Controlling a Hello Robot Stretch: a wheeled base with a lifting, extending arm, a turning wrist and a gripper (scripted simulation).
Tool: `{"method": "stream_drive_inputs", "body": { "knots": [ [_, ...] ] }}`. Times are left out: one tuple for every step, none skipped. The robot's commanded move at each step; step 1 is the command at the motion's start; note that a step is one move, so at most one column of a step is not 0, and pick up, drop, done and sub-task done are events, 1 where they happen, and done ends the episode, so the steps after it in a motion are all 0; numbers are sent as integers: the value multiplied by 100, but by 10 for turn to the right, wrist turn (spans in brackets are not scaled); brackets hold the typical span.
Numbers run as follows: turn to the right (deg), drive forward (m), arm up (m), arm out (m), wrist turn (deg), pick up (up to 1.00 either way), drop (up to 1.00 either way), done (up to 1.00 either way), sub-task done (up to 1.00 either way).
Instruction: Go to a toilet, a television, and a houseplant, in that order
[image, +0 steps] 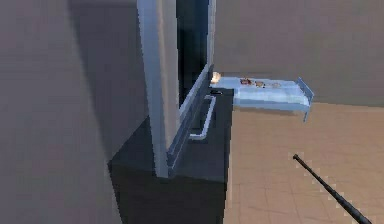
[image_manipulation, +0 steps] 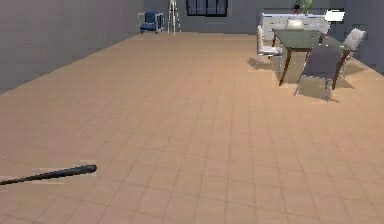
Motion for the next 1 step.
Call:
{"method": "stream_drive_inputs", "body": {
  "knots": [
    [450, 0, 0, 0, 0, 0, 0, 0, 0]
  ]
}}
